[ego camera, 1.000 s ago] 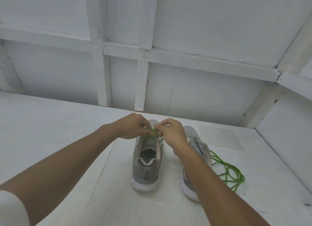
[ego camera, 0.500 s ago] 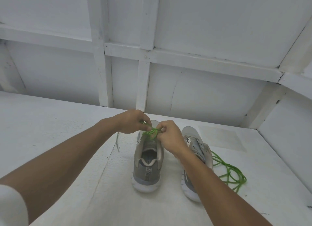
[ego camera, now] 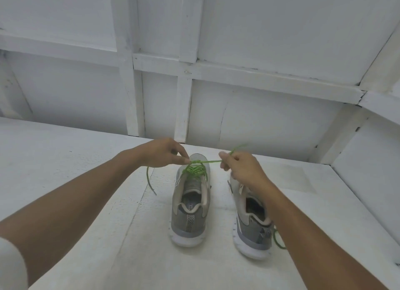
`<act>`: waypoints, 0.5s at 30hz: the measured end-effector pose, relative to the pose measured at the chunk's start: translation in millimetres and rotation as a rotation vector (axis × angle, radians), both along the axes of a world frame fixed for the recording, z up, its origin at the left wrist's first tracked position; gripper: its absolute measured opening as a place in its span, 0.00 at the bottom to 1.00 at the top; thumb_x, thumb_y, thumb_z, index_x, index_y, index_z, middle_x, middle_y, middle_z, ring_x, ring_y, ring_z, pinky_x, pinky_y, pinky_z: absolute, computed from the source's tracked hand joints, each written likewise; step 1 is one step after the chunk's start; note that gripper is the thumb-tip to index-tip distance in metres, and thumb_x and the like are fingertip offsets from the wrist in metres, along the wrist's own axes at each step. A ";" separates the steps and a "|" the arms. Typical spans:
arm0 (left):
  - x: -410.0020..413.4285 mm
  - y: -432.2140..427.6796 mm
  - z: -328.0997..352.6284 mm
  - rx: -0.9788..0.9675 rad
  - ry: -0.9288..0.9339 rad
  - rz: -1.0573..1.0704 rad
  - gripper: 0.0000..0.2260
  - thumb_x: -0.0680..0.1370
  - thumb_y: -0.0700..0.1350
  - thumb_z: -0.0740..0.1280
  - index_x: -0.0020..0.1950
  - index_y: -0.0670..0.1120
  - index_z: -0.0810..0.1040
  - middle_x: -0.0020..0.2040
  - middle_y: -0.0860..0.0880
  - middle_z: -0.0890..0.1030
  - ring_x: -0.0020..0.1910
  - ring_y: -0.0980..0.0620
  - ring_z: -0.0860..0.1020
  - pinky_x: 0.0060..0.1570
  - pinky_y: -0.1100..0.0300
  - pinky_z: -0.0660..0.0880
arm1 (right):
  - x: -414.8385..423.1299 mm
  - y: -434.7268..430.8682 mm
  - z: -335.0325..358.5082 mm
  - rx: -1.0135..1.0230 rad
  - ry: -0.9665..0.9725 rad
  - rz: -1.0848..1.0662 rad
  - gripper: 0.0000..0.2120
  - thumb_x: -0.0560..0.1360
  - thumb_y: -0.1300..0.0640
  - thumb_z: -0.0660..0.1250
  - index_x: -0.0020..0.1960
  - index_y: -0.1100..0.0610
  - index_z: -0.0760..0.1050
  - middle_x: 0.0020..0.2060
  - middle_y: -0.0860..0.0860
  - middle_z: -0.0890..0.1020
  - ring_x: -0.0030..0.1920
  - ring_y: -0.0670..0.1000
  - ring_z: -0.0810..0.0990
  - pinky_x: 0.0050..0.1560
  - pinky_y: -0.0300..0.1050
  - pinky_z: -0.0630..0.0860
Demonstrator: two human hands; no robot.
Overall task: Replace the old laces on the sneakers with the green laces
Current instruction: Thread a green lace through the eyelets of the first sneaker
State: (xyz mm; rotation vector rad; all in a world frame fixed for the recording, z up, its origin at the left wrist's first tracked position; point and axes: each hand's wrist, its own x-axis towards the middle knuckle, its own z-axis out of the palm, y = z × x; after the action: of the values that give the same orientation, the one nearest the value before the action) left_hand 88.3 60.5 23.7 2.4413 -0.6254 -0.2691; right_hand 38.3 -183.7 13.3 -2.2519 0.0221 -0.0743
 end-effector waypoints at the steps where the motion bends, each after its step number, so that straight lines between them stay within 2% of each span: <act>1: 0.8 3.3 -0.8 0.002 0.009 0.004 0.08 0.76 0.57 0.69 0.47 0.55 0.84 0.24 0.56 0.68 0.25 0.58 0.64 0.29 0.65 0.60 | 1.8 -6.2 1.6 -0.175 -0.013 0.009 0.22 0.79 0.43 0.62 0.37 0.58 0.80 0.33 0.49 0.81 0.31 0.47 0.76 0.34 0.42 0.70; 4: 6.5 16.2 -9.9 0.035 0.031 0.024 0.07 0.75 0.57 0.70 0.45 0.57 0.85 0.34 0.46 0.79 0.31 0.52 0.70 0.36 0.59 0.68 | 5.1 -18.2 -0.7 -0.551 0.000 -0.020 0.24 0.78 0.42 0.63 0.30 0.58 0.72 0.27 0.50 0.75 0.29 0.52 0.73 0.32 0.43 0.67; 5: 8.7 20.7 -14.3 0.052 0.036 0.031 0.06 0.74 0.57 0.71 0.45 0.57 0.85 0.38 0.46 0.82 0.35 0.50 0.74 0.40 0.56 0.72 | 5.0 -20.0 -3.0 -0.639 0.008 -0.030 0.23 0.78 0.43 0.62 0.30 0.57 0.70 0.27 0.50 0.75 0.29 0.52 0.72 0.32 0.43 0.67; 7: 11.9 28.3 -21.4 0.076 0.057 0.050 0.05 0.73 0.57 0.71 0.44 0.58 0.85 0.43 0.53 0.85 0.45 0.51 0.80 0.50 0.53 0.76 | 4.9 -23.4 -6.3 -0.774 0.030 -0.044 0.19 0.78 0.44 0.61 0.35 0.56 0.75 0.33 0.50 0.78 0.34 0.53 0.76 0.34 0.43 0.69; 9: 11.9 34.8 -26.1 0.082 0.088 0.062 0.05 0.73 0.56 0.72 0.45 0.58 0.85 0.46 0.58 0.85 0.50 0.56 0.80 0.56 0.55 0.76 | 5.0 -24.9 -7.8 -0.833 0.060 -0.056 0.16 0.78 0.45 0.60 0.43 0.55 0.78 0.40 0.51 0.80 0.41 0.54 0.78 0.38 0.44 0.70; 12: 12.9 41.8 -31.6 0.090 0.114 0.073 0.05 0.74 0.55 0.71 0.45 0.57 0.86 0.46 0.59 0.85 0.48 0.59 0.80 0.54 0.58 0.75 | 5.9 -24.2 -10.9 -0.849 0.109 -0.078 0.14 0.78 0.46 0.60 0.47 0.55 0.78 0.44 0.51 0.79 0.44 0.55 0.77 0.40 0.44 0.71; 14: 13.2 41.7 -35.0 0.092 0.117 0.075 0.06 0.74 0.56 0.71 0.46 0.56 0.86 0.44 0.55 0.85 0.42 0.57 0.80 0.49 0.58 0.76 | 6.3 -22.3 -10.5 -0.846 0.114 -0.088 0.14 0.77 0.45 0.63 0.46 0.55 0.78 0.42 0.51 0.79 0.42 0.54 0.77 0.40 0.43 0.72; 15: 13.0 40.7 -37.5 0.090 0.115 0.079 0.07 0.75 0.56 0.71 0.47 0.55 0.85 0.44 0.54 0.85 0.42 0.55 0.80 0.49 0.57 0.77 | 6.5 -21.1 -10.6 -0.835 0.106 -0.088 0.14 0.77 0.45 0.64 0.45 0.56 0.77 0.41 0.51 0.79 0.42 0.54 0.78 0.40 0.43 0.72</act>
State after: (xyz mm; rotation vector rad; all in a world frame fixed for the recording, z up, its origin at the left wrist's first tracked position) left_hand 101.4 101.2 -13.8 2.5088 -0.4751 -0.4097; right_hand 44.8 -204.8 2.8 -3.0874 0.1757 -0.0086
